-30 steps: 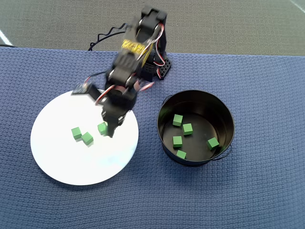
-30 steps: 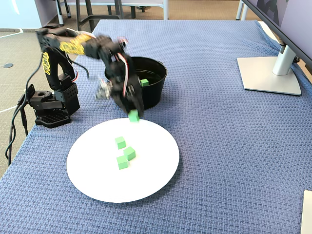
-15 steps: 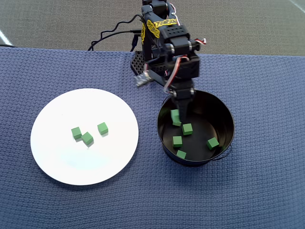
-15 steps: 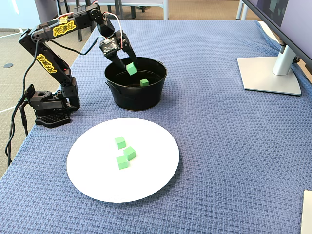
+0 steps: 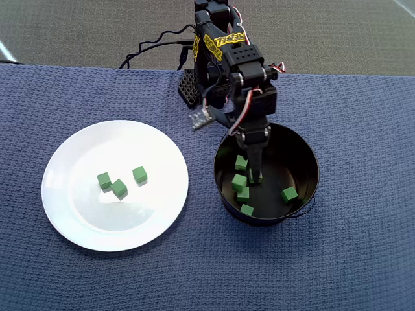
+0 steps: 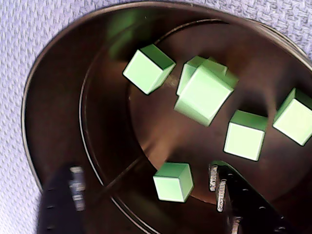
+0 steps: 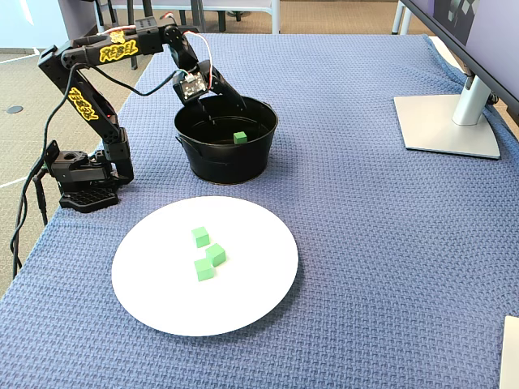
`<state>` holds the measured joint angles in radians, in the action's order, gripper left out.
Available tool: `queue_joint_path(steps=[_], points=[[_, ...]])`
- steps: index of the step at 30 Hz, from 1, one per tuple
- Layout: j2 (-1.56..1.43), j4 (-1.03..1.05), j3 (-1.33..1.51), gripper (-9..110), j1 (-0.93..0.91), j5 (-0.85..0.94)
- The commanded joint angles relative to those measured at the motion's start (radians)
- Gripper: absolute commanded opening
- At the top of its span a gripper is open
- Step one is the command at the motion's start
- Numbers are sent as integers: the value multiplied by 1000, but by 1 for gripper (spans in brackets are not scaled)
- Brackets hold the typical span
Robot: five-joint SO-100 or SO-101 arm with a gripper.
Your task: Pick up the green cubes from the white plate and place them in the black recipient
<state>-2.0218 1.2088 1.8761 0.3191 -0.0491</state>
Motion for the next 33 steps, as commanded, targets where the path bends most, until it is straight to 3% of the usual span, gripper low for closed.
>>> queue_joint_path(steps=[1,7,14,24,33], points=[[-71,60,-126,28,-104,35],[23,206,-318,27,-385,252],[198,17,-313,20,-741,285],[459,34,-390,29,-966,-163],[630,-11,-462,33,-1077,-265]])
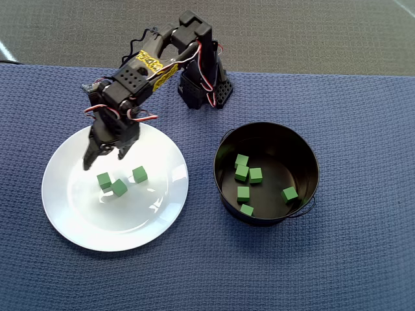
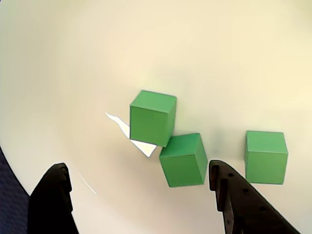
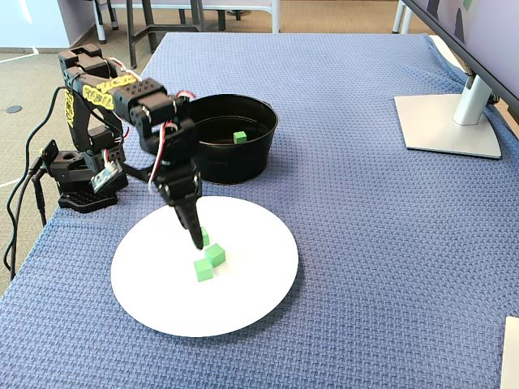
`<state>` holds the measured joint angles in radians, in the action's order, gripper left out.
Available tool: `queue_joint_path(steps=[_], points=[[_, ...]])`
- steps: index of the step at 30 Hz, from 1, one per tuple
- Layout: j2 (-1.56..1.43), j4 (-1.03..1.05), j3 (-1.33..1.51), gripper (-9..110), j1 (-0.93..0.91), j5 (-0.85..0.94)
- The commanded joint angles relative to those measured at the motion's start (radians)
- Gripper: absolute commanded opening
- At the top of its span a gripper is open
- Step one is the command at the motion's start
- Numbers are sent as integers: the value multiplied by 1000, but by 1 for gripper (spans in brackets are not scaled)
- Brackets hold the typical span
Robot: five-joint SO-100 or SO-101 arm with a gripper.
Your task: Pick up the green cubes from the white plate and place them in the black recipient
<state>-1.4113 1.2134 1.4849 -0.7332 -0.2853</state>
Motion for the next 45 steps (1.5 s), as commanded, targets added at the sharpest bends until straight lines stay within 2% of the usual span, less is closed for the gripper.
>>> queue_joint_path(steps=[1,19,45], points=[[41,-6,-84,33,-26,-25],[367,23,-337,32,-55,-46],[362,-21,-308,29,40,-35]])
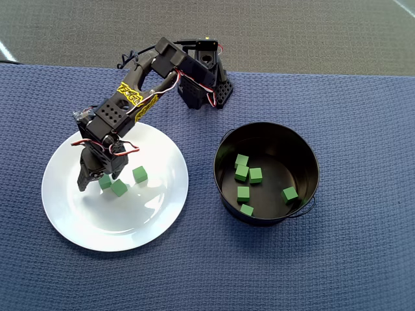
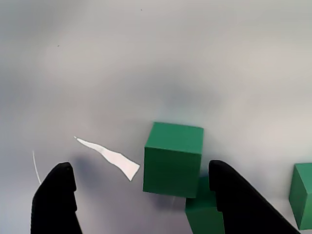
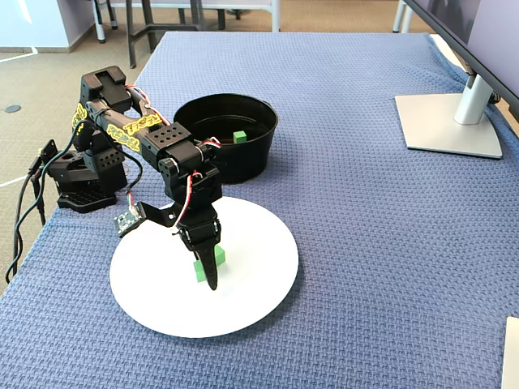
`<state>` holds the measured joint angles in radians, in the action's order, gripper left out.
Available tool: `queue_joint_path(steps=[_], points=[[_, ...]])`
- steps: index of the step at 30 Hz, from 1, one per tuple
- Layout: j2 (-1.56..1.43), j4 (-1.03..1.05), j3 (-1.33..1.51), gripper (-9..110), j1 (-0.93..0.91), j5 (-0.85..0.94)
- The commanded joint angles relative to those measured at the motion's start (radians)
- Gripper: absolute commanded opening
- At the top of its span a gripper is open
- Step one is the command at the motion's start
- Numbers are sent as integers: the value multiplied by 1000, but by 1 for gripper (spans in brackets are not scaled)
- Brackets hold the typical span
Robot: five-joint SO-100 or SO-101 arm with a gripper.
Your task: Pick up the green cubes from the white plate and place them in the black recipient
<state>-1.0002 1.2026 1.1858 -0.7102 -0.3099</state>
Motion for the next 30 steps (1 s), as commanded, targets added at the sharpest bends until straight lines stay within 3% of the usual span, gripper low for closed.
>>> queue_joint_path(steps=[1,4,9,20,26,30], points=[[-49,-11,-9,28,18,-9],[-49,-11,-9,26,15,-9],[-51,-80,21,0,5,25],[-97,-77,38,0,-28,-34],[-373,32,86,0,-67,-43],[-557,103,144,0,8,-25]])
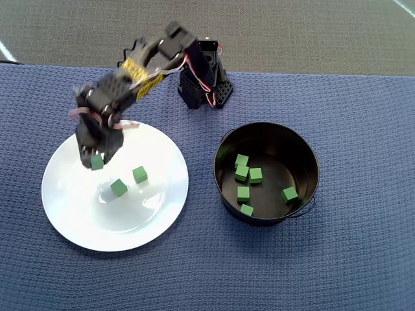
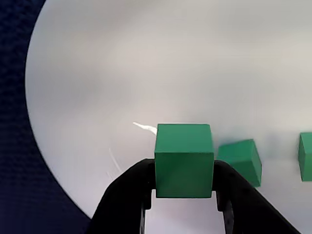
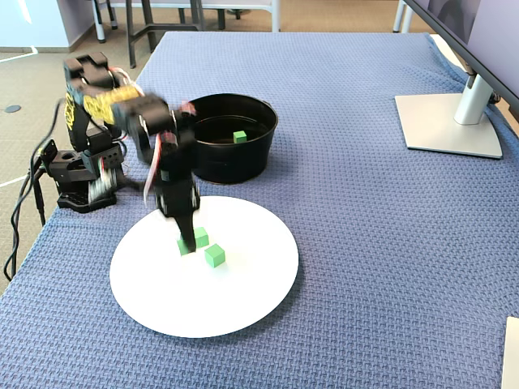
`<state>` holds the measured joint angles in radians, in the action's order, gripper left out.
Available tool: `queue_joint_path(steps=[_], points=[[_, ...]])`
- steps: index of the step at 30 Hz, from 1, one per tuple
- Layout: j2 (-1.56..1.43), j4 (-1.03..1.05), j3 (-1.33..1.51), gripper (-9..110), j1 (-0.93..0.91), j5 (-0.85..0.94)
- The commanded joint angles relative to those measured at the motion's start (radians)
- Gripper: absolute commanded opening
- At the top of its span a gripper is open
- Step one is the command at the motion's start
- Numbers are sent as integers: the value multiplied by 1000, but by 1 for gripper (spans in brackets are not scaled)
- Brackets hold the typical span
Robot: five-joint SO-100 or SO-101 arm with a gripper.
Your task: Pick up the green cubes from the white plate and place them in the black recipient
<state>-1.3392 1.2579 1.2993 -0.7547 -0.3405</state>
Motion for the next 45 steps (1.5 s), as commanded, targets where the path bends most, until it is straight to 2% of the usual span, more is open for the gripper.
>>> queue_joint_path(steps=[1,7,12,19,24,29,30,32,33,34,37,40,45], points=[[-267,57,55,0,84,6],[-555,66,196,0,308,-46],[-729,52,334,0,604,-20],[-877,-43,548,0,974,-57],[-930,-58,630,0,1109,-72],[-922,-83,667,0,1127,-87],[-919,-81,667,3,1121,-101],[-905,-58,653,30,1114,-114],[-900,-43,643,37,1114,-107],[-902,-32,634,39,1114,-104],[-922,-18,600,41,1098,-106],[-902,38,489,38,1025,-107],[-742,126,242,33,672,-163]])
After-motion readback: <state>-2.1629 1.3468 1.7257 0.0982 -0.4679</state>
